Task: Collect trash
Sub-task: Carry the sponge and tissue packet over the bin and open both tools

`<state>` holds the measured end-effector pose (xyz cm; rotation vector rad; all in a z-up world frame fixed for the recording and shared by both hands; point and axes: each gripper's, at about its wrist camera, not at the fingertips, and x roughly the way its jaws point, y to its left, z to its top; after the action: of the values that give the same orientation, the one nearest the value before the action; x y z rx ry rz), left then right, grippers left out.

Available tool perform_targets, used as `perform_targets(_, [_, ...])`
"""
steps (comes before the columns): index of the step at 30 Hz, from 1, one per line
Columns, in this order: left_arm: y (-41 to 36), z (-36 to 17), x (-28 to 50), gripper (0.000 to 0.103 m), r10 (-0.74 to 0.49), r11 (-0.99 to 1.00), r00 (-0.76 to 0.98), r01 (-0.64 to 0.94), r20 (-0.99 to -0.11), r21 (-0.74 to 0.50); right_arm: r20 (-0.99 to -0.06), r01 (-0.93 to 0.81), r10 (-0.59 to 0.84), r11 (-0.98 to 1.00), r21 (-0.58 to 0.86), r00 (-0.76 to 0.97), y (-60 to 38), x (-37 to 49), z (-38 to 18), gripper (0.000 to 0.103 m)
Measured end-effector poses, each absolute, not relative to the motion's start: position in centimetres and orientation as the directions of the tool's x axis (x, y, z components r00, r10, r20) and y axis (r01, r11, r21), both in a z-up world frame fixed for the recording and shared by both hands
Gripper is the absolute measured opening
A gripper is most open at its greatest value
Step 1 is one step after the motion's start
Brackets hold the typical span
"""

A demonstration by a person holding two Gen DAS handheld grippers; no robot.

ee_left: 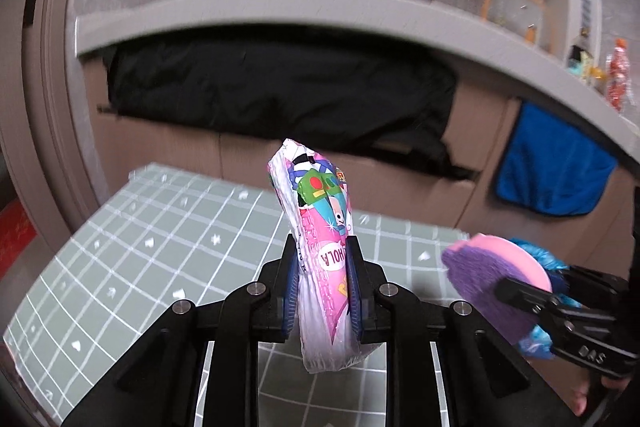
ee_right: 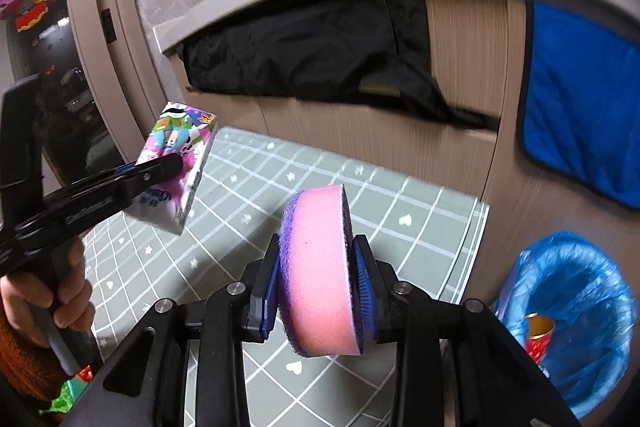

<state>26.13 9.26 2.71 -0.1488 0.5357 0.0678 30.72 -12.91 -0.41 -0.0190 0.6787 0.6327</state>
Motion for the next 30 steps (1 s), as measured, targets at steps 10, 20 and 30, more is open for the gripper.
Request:
perform_targets(10, [4.0, 7.7, 23.7, 0.022, -0.052, 0.995, 0.913, 0.013, -0.405, -0.099, -0.449, -0.53, 0.52, 0.84, 0.115, 0.727, -16.8, 28.1, 6.8, 0.03])
perform_targets(20, [-4.8, 10.8, 24.6, 0.022, -0.168, 0.985, 0.926, 0.166, -0.339, -0.036, -0.351, -0.434, 0.427, 0.899, 0.064, 0.833, -23.6, 26.1, 10.4, 0.03])
perform_targets(30, [-14.4, 11.3, 26.7, 0.022, -0.296, 0.947, 0.899, 0.32, -0.321, 0.02, -0.325, -0.282, 0.293, 0.956, 0.081, 0.899, -31.9, 25.6, 10.6, 0.03])
